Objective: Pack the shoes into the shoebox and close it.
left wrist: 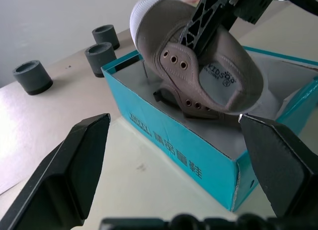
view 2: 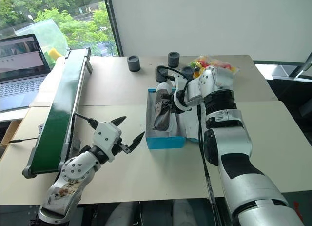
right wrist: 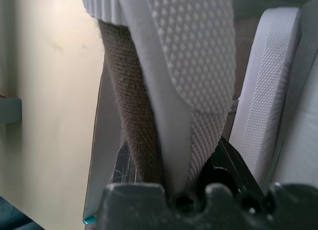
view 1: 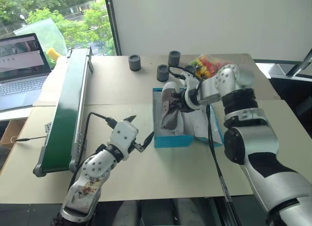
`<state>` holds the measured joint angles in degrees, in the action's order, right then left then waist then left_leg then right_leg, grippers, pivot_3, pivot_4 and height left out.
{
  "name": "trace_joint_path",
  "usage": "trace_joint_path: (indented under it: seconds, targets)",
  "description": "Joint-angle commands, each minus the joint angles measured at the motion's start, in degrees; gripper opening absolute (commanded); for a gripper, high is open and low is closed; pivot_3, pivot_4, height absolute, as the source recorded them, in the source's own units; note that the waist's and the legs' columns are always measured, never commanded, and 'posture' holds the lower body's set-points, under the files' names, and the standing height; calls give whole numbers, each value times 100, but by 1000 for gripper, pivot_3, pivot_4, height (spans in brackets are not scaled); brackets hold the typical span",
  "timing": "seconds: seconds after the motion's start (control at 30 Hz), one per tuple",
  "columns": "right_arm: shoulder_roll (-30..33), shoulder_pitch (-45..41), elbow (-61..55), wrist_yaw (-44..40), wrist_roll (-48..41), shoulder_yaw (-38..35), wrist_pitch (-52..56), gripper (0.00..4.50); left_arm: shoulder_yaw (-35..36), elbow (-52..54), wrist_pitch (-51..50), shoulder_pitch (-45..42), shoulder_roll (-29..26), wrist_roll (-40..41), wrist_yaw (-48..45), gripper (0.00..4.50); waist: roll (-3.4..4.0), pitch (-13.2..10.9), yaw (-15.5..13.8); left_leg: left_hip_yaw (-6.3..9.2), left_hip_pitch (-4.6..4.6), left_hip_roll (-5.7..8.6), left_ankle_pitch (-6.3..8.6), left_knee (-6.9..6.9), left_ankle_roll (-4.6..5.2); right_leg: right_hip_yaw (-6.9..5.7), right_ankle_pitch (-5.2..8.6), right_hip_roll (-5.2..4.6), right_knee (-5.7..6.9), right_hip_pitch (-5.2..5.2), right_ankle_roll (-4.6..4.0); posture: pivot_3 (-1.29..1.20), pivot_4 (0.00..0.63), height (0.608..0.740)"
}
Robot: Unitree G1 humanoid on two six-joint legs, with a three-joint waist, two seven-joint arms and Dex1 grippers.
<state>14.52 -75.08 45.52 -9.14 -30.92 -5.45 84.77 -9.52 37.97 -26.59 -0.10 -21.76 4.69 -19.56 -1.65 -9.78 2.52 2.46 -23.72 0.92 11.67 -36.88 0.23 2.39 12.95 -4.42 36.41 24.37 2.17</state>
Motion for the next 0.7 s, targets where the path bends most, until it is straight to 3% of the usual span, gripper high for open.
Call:
trace_joint_path:
  seconds: [0.03,0.53,0.6,0.7]
  targets:
    - [-166,-168,-279,-185,30,-33,316,412,-17,383,-86,103,4,146,-105,4454,0,0,1,0,0,0,0,0,0,0,0,0,1,0,0,0,150,740]
    - [-552,-1,264,-734,738,375,-191,412,107,670,-504,199,-250,613,-464,4454,0,0,-4,2,5,2,0,0,0,-2,0,1,3,-2,0,0,150,740]
    - [-582,-15,363,-794,828,395,-254,1398,108,671,-503,201,-247,611,-448,4500,0,0,-2,2,5,2,0,0,0,-2,0,1,2,-1,0,0,150,740]
    - [-646,-13,492,-805,928,347,-349,2320,106,657,-504,191,-238,616,-437,4500,0,0,2,2,5,2,0,0,0,-2,0,1,3,-1,0,0,150,740]
